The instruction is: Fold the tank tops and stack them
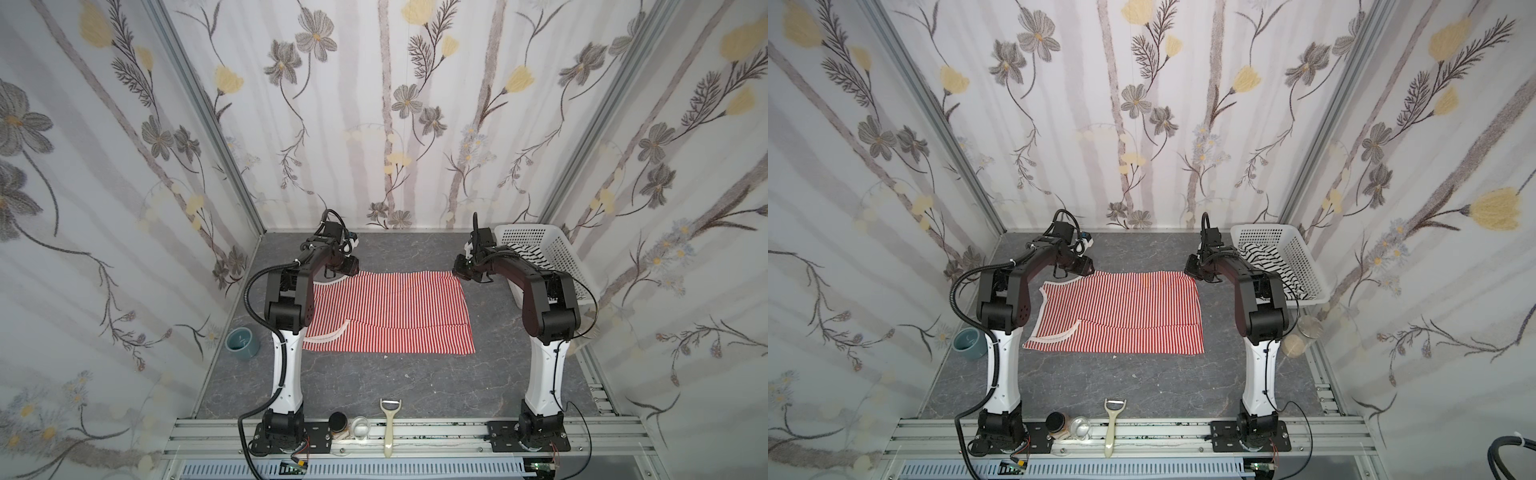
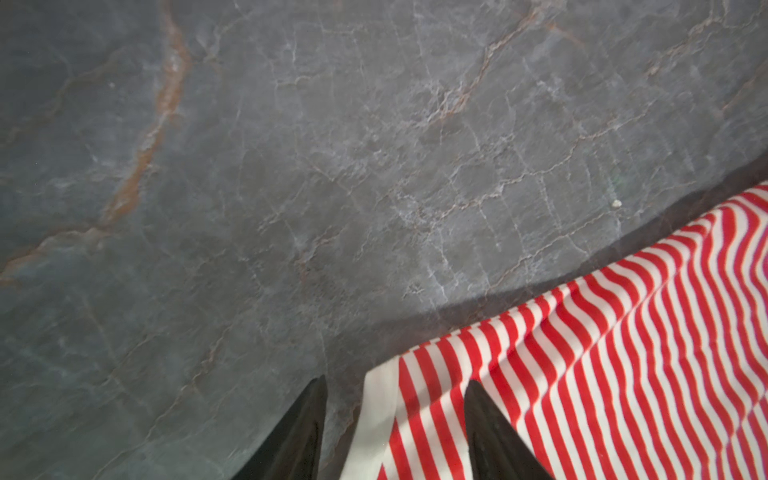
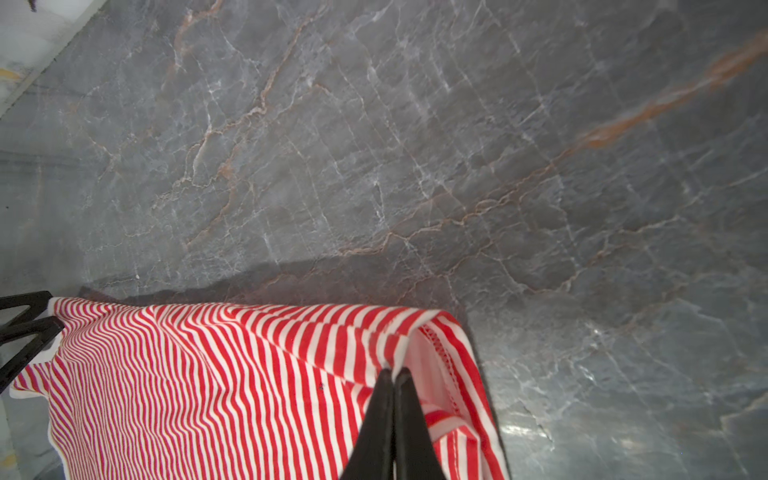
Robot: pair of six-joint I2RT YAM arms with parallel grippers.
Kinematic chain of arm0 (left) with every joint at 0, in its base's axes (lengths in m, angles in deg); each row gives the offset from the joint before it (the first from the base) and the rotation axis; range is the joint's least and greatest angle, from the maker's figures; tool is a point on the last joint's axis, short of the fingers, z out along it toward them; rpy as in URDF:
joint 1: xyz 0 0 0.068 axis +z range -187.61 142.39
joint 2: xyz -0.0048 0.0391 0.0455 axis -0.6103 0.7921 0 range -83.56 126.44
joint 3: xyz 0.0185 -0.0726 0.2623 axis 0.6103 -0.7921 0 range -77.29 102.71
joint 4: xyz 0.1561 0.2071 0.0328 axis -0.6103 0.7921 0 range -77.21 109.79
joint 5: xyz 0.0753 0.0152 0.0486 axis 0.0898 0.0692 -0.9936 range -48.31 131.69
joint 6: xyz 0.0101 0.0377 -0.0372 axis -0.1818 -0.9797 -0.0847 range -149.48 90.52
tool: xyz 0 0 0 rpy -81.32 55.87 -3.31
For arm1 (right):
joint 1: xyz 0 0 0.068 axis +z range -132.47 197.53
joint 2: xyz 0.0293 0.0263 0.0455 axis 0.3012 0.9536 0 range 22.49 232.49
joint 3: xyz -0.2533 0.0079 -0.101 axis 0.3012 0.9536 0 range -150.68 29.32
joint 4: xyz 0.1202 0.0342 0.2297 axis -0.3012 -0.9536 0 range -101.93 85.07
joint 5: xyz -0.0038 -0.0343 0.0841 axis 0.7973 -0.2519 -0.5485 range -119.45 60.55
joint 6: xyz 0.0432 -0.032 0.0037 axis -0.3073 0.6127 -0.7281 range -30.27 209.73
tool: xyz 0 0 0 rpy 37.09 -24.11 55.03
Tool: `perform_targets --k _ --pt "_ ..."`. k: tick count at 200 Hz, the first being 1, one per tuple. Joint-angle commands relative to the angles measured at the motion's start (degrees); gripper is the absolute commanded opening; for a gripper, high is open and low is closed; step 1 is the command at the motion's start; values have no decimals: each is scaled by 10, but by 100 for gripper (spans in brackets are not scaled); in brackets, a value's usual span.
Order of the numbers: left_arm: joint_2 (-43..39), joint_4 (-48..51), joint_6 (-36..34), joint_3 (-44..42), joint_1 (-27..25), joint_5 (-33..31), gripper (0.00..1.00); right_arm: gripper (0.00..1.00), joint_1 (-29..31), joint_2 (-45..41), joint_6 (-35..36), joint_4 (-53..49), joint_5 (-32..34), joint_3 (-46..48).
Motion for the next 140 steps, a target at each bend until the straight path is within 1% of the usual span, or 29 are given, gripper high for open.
perform_targets --k 1,16,33,42,115,140 --pt "8 4 7 13 -5 -4 53 0 1 -11 4 23 -12 6" --pt "11 4 6 17 -6 -9 49 0 0 -14 5 23 -12 9" --pt "11 4 6 16 -7 -10 40 0 1 -17 4 23 -11 10" --pt "10 4 6 13 -7 -9 36 0 0 -18 4 22 -10 10" --pt "4 3 -8 -12 -6 -19 37 0 0 -15 5 22 -11 3" --pt "11 3 -6 0 -6 -16 30 0 -1 -14 5 22 -10 3"
